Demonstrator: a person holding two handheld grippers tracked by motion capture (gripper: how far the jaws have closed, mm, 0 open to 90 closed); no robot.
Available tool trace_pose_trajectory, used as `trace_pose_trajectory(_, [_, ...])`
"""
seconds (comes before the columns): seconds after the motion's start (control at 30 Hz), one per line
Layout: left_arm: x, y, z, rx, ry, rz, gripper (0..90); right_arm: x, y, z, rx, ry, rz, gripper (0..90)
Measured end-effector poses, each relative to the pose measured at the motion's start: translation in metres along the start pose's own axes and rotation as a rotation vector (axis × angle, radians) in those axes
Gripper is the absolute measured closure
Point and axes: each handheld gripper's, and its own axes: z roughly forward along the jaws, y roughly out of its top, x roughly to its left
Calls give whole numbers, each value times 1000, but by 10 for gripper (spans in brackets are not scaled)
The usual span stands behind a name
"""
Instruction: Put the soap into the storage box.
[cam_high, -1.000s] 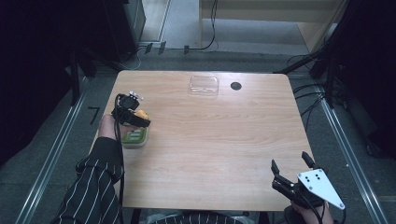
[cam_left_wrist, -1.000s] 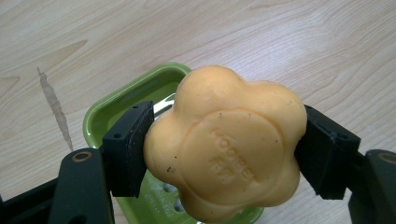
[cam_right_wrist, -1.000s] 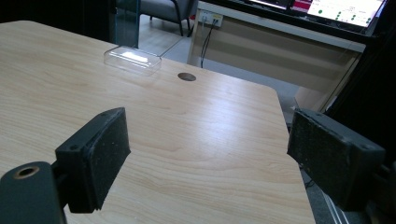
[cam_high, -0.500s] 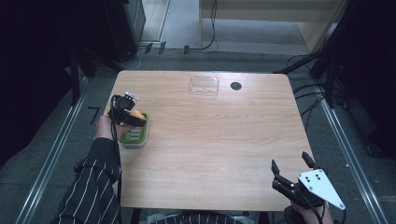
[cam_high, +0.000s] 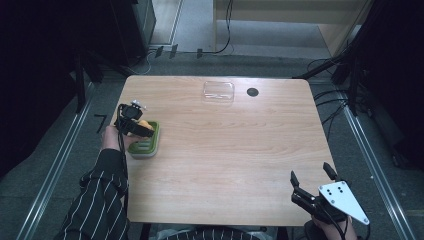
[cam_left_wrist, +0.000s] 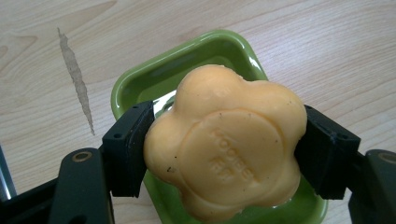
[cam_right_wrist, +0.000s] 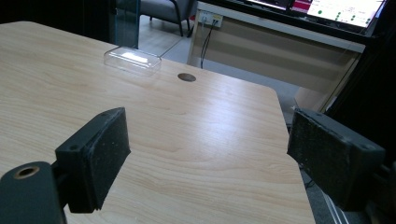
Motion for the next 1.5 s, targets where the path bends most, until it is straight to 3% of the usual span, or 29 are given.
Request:
trace_pose_trajectory(0.9, [-3,-1,16,51,32,1,280,0,0,0,0,1,-2,133])
trace_pose_trajectory(1.5, [0,-2,18,51,12,-14,276,0,0,0,0,-1,0,133])
